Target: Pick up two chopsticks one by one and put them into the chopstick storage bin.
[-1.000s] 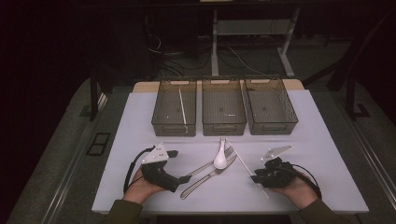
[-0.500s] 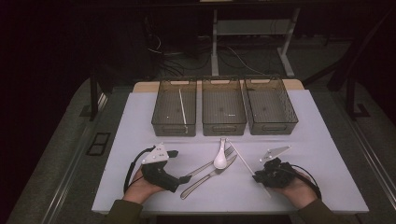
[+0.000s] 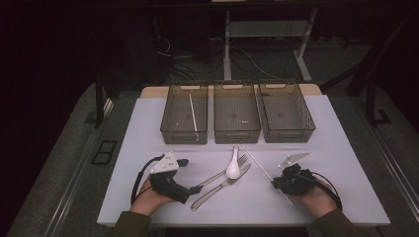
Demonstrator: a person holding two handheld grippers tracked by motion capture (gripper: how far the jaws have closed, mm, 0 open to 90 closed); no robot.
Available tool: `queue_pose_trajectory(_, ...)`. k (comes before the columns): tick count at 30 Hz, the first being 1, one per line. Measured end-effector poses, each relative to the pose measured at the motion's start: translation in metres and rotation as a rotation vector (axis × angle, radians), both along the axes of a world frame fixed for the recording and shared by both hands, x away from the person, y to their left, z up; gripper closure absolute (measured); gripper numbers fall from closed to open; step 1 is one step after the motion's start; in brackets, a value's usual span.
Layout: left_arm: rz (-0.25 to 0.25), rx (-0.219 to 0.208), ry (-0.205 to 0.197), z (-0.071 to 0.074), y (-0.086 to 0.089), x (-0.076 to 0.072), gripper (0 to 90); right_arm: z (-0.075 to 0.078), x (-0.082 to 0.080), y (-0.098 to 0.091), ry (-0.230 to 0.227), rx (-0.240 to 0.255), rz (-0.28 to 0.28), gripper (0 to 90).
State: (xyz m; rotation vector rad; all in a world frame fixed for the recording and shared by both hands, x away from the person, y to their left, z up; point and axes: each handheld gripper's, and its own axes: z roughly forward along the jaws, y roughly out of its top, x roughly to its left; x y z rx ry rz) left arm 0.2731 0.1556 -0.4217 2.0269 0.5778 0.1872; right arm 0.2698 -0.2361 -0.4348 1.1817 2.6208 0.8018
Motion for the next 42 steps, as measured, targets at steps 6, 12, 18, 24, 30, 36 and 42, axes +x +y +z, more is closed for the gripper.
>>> queue_pose_trajectory(6, 0.000, -0.001, 0.004, 0.000, -0.001, 0.000, 0.0, -0.001, 0.000, -0.001, 0.004, 0.014, -0.027, 81.7)
queue_pose_trajectory(12, 0.003, -0.005, 0.003, 0.000, 0.000, 0.000, 0.0, -0.001, 0.002, -0.004, 0.008, 0.023, -0.053, 83.2)
queue_pose_trajectory(18, -0.001, -0.004, 0.001, 0.000, 0.000, 0.000, 0.0, -0.001, 0.004, -0.007, -0.008, 0.014, -0.065, 83.5)
queue_pose_trajectory(24, -0.001, -0.003, 0.002, 0.000, 0.000, 0.000, 0.0, -0.004, 0.008, -0.012, -0.041, 0.022, -0.056, 81.7)
queue_pose_trajectory(30, -0.003, 0.000, 0.002, 0.000, -0.001, 0.000, 0.0, -0.005, 0.009, -0.015, -0.031, 0.048, -0.061, 83.8)
queue_pose_trajectory(36, 0.000, -0.009, 0.004, 0.000, 0.000, 0.000, 0.0, -0.005, 0.011, -0.019, -0.016, 0.066, -0.064, 84.3)
queue_pose_trajectory(42, -0.001, -0.010, 0.004, 0.000, 0.000, 0.000, 0.0, 0.000, 0.012, -0.026, -0.013, 0.090, -0.056, 84.3)
